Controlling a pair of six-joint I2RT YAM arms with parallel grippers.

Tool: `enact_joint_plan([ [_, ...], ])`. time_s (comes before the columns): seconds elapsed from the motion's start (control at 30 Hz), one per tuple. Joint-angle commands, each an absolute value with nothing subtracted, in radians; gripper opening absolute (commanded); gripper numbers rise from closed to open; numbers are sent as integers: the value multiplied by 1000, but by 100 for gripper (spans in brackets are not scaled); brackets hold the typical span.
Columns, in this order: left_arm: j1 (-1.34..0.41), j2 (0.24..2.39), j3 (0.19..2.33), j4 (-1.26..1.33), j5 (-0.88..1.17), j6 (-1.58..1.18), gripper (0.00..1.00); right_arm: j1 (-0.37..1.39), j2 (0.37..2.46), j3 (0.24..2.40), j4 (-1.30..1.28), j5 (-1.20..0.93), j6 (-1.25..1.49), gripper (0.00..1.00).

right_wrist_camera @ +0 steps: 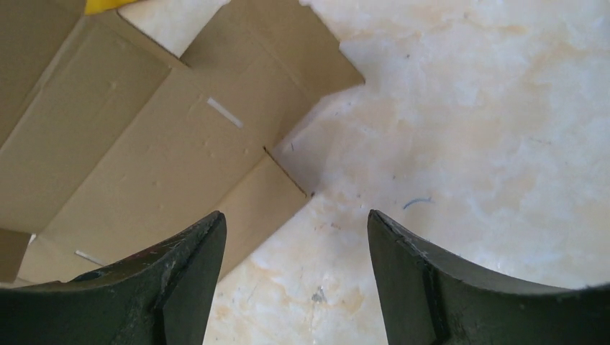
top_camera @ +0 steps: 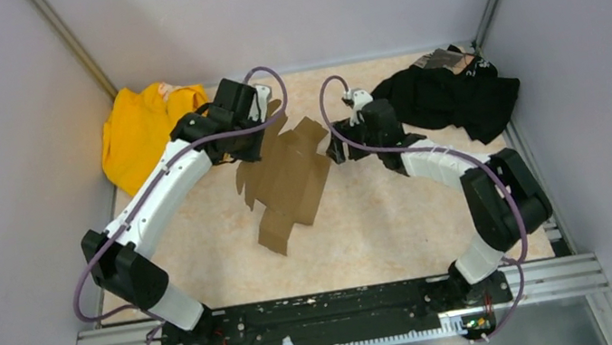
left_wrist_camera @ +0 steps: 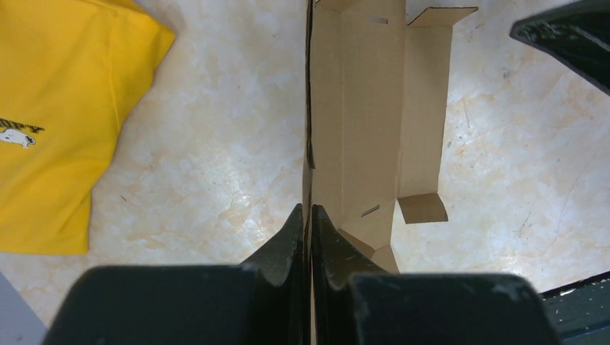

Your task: Fold the paper box

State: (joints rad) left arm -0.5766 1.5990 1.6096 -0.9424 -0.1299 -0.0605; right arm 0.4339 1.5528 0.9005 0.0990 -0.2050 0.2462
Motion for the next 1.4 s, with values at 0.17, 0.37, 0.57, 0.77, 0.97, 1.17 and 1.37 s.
enact_joint_plan([
  [0.17,-670,1657,1654,-988,-260,-13,7,267,1714,1049,379,-467,373,67],
  [0.37,-713,1698,1690,-1000,-325,22,7,165,1819,1065,565,-687,354,62],
  [0.57,-750,1731,1759,-1008,-374,58,7,163,1856,1045,539,-806,210,61],
  [0.77,-788,1759,1805,-1010,-396,94,7,166,1884,1010,578,-821,153,60],
  [0.97,-808,1768,1798,-1003,-398,116,8,185,1897,1001,604,-725,123,60],
  [1.17,-817,1779,1796,-1001,-400,129,8,204,1920,1048,562,-723,100,60],
  [1.37,-827,1784,1796,-993,-401,144,8,219,1925,1045,529,-706,71,58],
])
